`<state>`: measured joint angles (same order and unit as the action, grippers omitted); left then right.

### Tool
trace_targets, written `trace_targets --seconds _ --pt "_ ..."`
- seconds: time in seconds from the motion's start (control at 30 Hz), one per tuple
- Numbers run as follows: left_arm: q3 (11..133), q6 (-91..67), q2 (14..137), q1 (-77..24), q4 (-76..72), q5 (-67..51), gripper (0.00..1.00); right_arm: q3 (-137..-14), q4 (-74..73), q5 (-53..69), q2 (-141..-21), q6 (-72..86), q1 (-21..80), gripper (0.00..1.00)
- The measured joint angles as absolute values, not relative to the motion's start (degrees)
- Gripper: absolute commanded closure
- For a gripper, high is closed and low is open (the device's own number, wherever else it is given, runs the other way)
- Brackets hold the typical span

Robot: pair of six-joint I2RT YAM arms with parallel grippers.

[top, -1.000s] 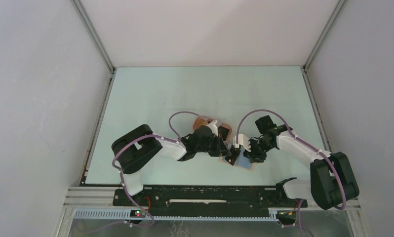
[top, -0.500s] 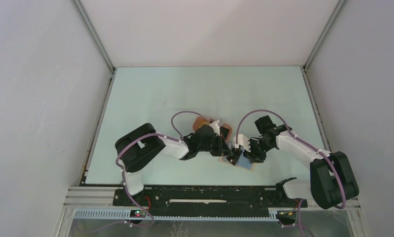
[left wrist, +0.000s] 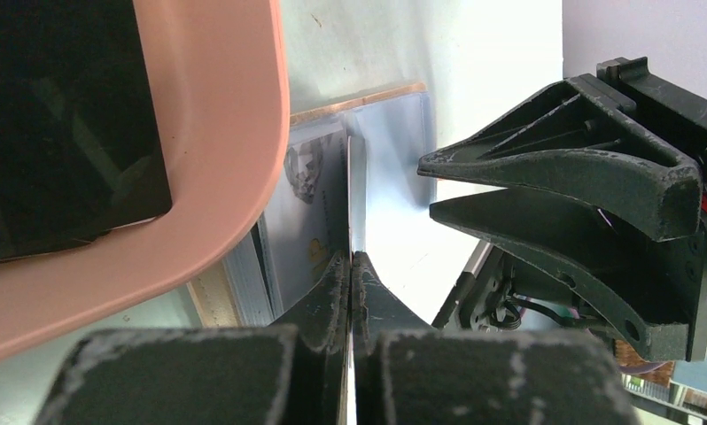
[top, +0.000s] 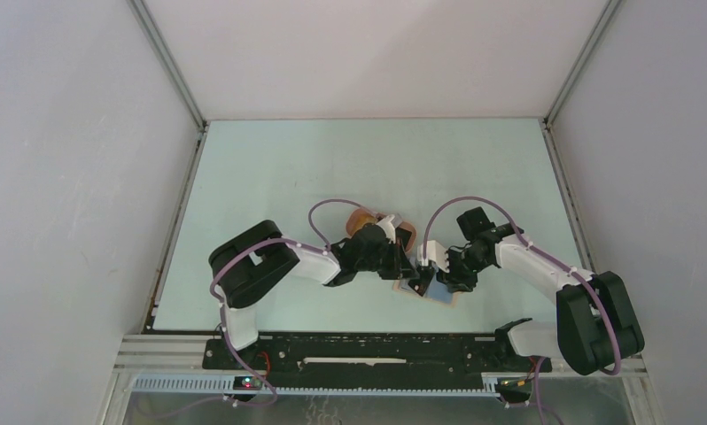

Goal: Put the credit cards into the card holder
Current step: Insert the credit card into the card holder.

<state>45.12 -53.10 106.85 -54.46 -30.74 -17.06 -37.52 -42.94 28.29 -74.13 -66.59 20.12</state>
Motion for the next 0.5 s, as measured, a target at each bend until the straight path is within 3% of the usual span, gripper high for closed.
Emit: trace_targets --seconds 0.5 --pt "42.39 -58.74 107.5 -56.1 -37.12 -12.25 1.0 -37.52 -42.78 27.44 -74.91 -66.5 21.41 0.6"
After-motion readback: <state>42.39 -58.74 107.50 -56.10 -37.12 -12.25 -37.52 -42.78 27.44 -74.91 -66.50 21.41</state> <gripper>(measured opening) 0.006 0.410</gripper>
